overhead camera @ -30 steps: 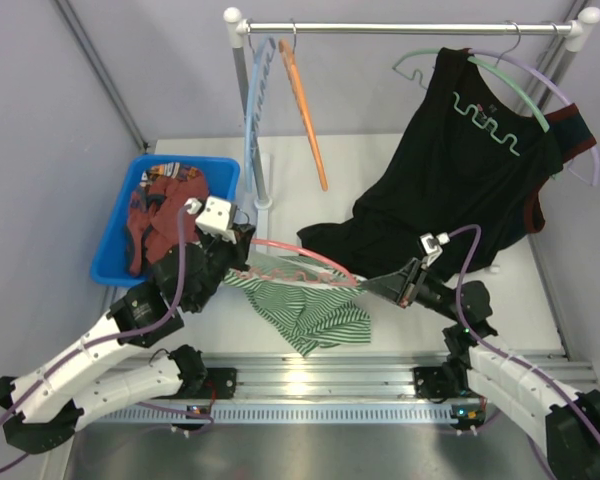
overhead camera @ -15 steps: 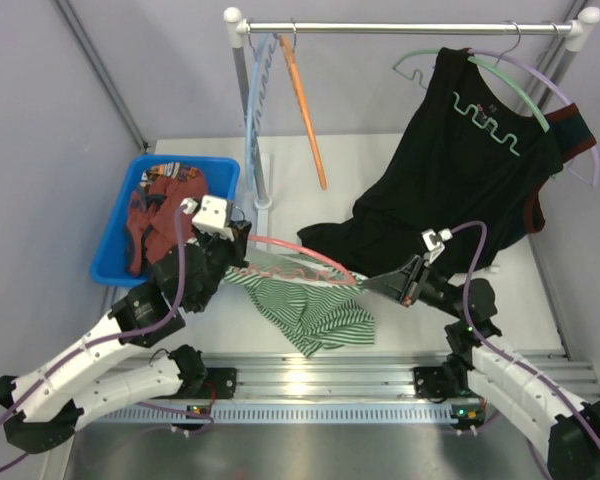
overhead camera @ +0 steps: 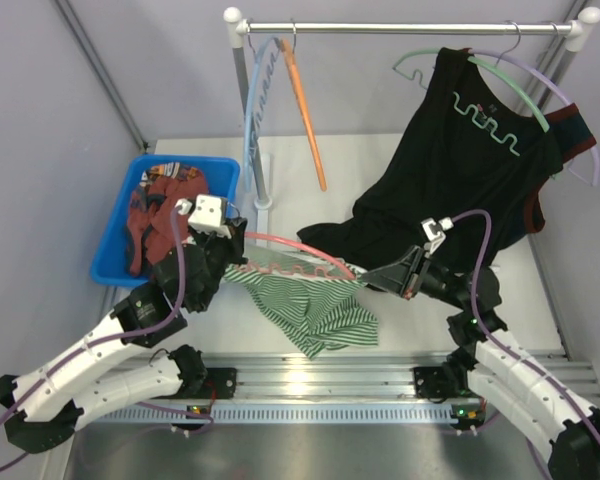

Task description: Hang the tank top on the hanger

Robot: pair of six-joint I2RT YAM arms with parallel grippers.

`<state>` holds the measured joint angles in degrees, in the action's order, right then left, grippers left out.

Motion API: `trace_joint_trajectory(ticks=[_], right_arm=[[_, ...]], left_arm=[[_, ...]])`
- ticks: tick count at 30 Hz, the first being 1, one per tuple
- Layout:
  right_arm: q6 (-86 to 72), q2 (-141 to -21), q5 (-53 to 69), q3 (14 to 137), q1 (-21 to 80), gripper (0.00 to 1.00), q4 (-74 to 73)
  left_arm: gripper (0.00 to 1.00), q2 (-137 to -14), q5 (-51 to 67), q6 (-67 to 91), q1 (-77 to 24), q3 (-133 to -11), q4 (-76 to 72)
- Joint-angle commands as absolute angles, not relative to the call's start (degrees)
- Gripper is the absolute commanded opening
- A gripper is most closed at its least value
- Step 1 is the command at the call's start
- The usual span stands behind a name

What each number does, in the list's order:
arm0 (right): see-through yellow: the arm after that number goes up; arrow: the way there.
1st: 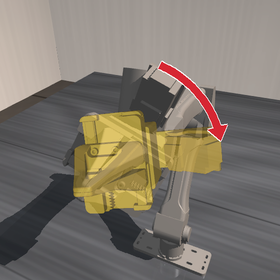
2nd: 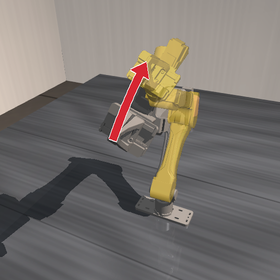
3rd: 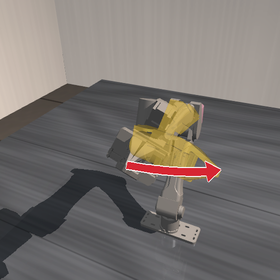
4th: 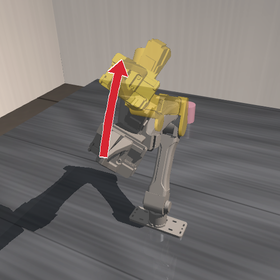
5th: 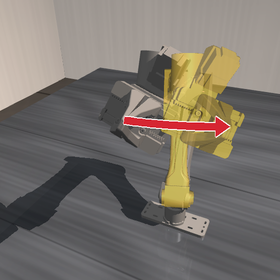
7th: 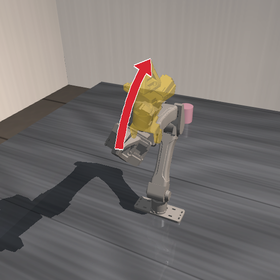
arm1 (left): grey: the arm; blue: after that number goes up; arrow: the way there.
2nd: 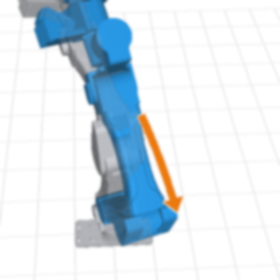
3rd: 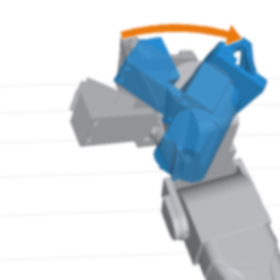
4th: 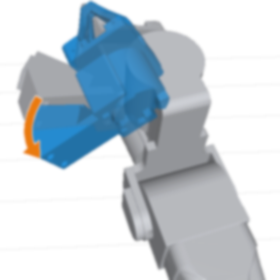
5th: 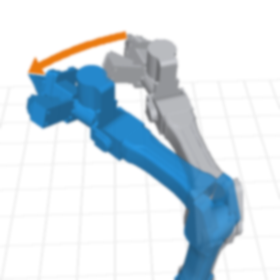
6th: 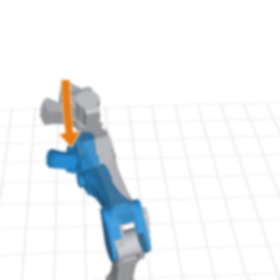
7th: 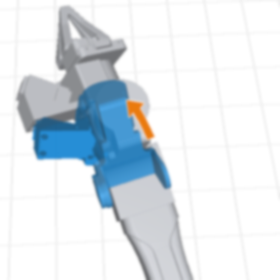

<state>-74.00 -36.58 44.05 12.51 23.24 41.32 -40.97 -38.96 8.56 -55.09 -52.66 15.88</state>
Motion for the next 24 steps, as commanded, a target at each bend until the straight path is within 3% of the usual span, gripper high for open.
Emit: trace_joint_trajectory(ticks=[1,12,24], right_arm=[[-71.5,-35.7,44.3,17.0,25.0,0.00,39.6],[-54.7,-38.7,32.9,21.1,36.6,0.00,19.2],[-55.5,-38.4,32.8,22.3,36.6,0.00,24.2]], left_arm=[[0.00,-40.3,-44.2,7.1,-54.8,-51.8,12.1],[0.00,-41.0,-43.1,9.3,-54.8,-54.5,13.0],[0.00,-40.8,-44.0,9.6,-54.8,-53.0,14.2]])
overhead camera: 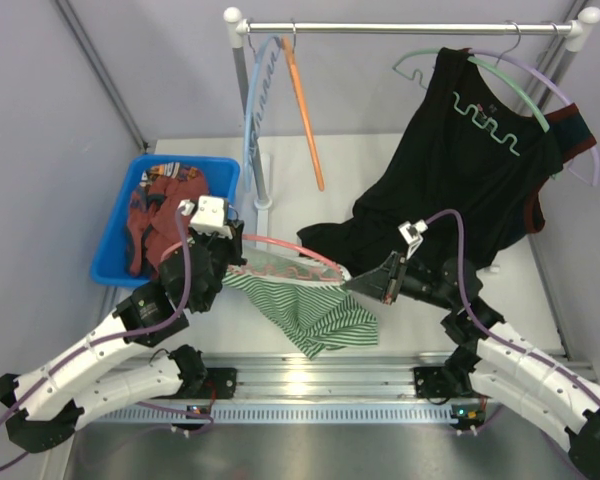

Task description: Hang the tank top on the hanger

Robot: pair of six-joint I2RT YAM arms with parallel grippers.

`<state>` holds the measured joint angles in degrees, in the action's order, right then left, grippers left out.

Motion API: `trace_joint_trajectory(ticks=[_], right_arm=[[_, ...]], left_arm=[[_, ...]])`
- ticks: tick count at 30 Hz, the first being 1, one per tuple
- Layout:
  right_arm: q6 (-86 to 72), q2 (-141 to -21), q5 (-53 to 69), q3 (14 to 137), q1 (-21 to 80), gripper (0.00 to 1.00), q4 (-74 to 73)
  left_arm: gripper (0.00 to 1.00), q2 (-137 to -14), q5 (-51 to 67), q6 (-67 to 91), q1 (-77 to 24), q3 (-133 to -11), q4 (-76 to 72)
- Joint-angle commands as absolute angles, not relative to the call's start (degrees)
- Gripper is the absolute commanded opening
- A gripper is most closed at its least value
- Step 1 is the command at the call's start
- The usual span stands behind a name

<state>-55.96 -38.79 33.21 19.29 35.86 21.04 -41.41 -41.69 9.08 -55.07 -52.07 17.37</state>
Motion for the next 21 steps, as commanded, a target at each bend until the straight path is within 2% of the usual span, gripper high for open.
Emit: trace_joint_trajectory(ticks=[1,16,21], right_arm=[[-56.2,-38.2,32.3,22.6,36.6,0.00,24.4],[-62.4,-42.6,33.6,27.4,36.0,0.00,34.4],[-64.7,-46.9,33.1,28.6,39.8,0.00,41.2]], left_arm=[[0.00,-40.7,-44.0,9.5,-54.8,-52.8,14.3],[0.00,-42.3,-43.4,9.3,-54.9,-50.6,13.9],[0.00,-43.6,-42.9,9.8,-55.3,-50.9,13.3]])
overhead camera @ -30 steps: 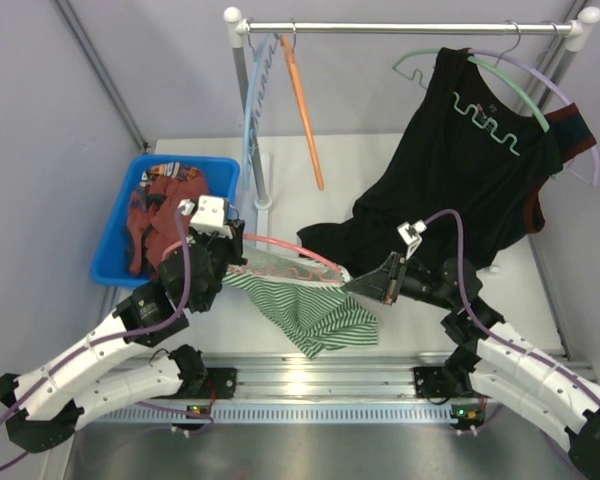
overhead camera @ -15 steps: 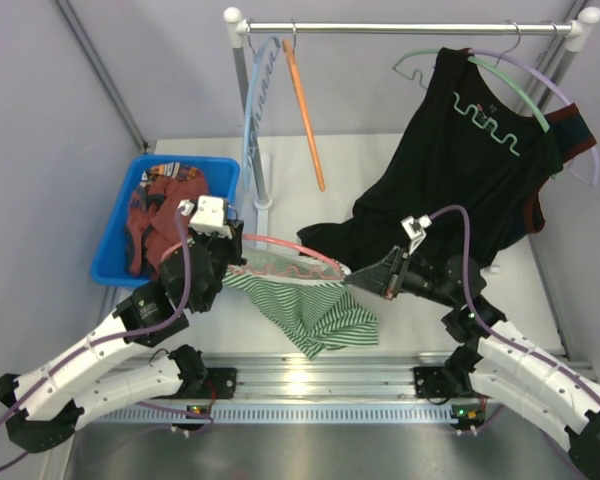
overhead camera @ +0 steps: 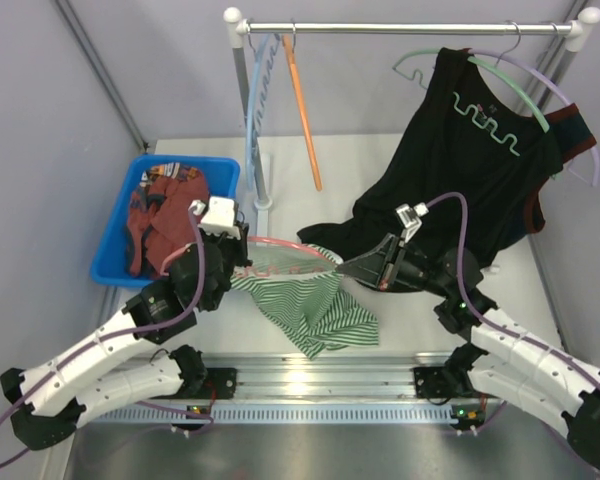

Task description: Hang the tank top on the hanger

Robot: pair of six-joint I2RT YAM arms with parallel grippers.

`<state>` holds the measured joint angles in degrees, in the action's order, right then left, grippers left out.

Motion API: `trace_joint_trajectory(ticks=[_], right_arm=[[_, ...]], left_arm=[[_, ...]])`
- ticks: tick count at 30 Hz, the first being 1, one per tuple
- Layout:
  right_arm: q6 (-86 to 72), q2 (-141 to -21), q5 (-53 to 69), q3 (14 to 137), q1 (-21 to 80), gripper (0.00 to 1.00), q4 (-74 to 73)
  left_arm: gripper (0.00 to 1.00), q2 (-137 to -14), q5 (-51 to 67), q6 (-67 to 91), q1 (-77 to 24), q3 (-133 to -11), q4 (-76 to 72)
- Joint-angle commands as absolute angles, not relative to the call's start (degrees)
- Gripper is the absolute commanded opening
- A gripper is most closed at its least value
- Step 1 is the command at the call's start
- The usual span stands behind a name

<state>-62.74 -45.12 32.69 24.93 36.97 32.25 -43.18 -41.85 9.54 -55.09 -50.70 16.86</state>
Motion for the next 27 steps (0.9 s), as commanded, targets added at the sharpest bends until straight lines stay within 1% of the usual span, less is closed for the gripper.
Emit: trace_joint_trajectory(ticks=[1,5,8,11,12,13,15,16,18,20,21,27], right_arm=[[-64.1,-47.7,32.2,29.2,40.9,0.00,41.2],[-63.4,-51.6,30.0,28.8,45.8,0.00,42.8],[-63.0,-50.4,27.2,26.5,44.9,0.00,42.0],[-59.0,-47.0,24.2,26.4,42.0,0.00,31.2],[-57.0,-44.2,22.2,26.5,41.2,0.00,28.4],[-55.8,-42.9,21.2,27.1,39.9,0.01,22.2],[-52.2,-40.6,19.0,28.6,38.8,0.02,15.6],[-51.3,-40.4,18.5,30.1,38.0,0.01,10.0],[-49.8,-40.2,18.1,30.8,37.5,0.01,7.7],[-49.0,-39.9,16.4,31.4,37.4,0.06,4.1],[-48.7,-39.9,15.7,31.4,37.4,0.08,2.4],[-46.6,-38.6,11.0,31.5,37.4,0.10,-6.2]], left_arm=[[0.00,-43.6,-42.8,9.9,-55.3,-51.0,13.1],[0.00,-43.1,-41.5,10.2,-55.4,-51.4,12.7],[0.00,-42.5,-40.3,10.2,-55.4,-52.1,13.6],[0.00,-41.6,-39.6,10.0,-55.4,-52.4,14.7],[0.00,-41.4,-39.3,10.0,-55.4,-52.6,15.3],[0.00,-41.0,-38.9,10.0,-55.4,-52.7,15.6],[0.00,-40.8,-38.0,10.1,-55.4,-53.0,16.0],[0.00,-40.5,-37.6,10.1,-55.4,-53.1,16.0],[0.00,-40.3,-37.0,10.4,-55.4,-53.2,16.1],[0.00,-40.2,-36.8,10.4,-55.4,-53.3,16.0],[0.00,-40.2,-36.8,10.4,-55.4,-53.3,16.1],[0.00,-40.1,-36.3,10.2,-55.4,-53.5,16.3]])
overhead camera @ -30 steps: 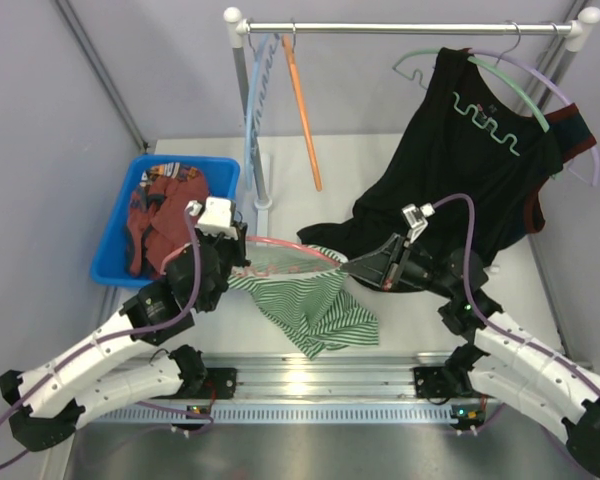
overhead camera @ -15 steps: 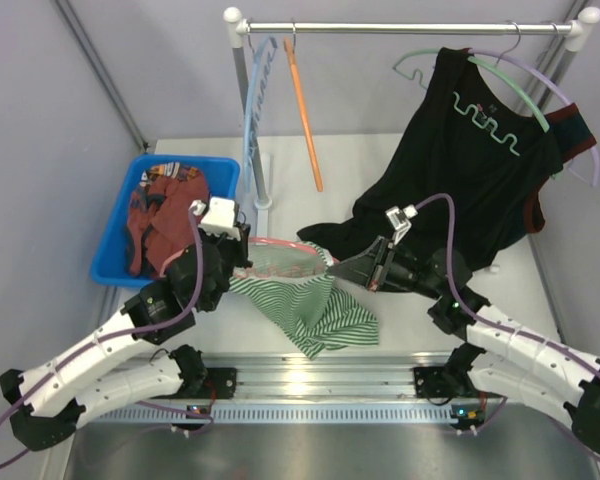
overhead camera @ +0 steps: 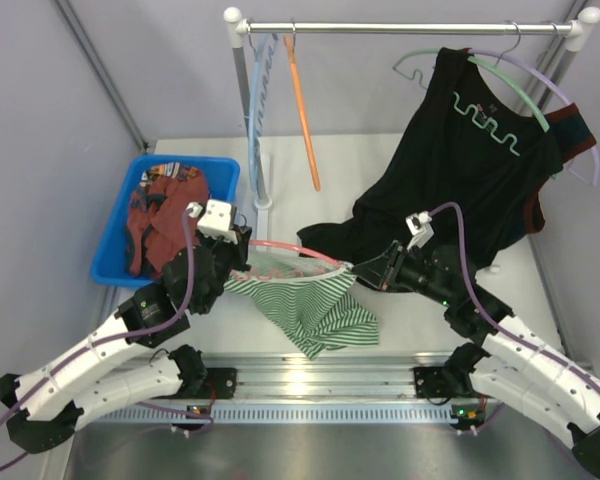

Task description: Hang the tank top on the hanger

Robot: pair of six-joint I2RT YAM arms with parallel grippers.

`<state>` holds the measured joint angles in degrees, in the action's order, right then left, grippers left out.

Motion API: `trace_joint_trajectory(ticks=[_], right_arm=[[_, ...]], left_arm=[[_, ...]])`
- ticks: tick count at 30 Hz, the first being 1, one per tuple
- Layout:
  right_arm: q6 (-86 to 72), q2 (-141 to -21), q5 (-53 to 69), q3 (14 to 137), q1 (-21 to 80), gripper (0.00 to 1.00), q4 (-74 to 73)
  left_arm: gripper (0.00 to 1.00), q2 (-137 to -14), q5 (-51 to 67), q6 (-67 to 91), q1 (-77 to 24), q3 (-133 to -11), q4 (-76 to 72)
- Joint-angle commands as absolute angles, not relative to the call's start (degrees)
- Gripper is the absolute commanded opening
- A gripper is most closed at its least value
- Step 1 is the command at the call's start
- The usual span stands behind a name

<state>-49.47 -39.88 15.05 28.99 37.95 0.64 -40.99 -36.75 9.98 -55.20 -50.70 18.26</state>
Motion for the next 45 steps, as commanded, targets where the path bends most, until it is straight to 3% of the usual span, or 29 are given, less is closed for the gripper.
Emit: trace_joint_trajectory(ticks=[1,11,16,27,32,35,45], right_arm=[[-46.0,-38.5,10.6,31.7,37.4,0.13,-7.1],[-42.1,-37.4,9.2,36.8,37.6,0.26,-13.1],[-39.6,-37.0,8.5,41.5,37.9,0.38,-15.7],[-35.4,-47.0,6.9,48.0,46.5,0.40,-18.4],[-34.2,-50.1,0.4,50.3,50.6,0.39,-22.1],[-34.1,-50.6,-1.6,50.6,52.0,0.34,-22.9],[-34.1,-51.2,-3.6,51.1,53.1,0.02,-23.1]], left_arm=[[0.00,-40.2,-36.3,10.0,-55.4,-53.6,16.2],[0.00,-40.8,-36.4,9.9,-55.4,-53.4,16.2],[0.00,-40.7,-36.3,9.8,-55.4,-53.3,16.2],[0.00,-41.5,-35.6,9.9,-55.4,-53.5,16.2],[0.00,-41.7,-35.4,9.8,-55.4,-53.5,16.2],[0.00,-42.0,-35.2,9.9,-55.4,-53.7,16.2],[0.00,-42.6,-34.6,9.8,-55.4,-53.6,16.2]])
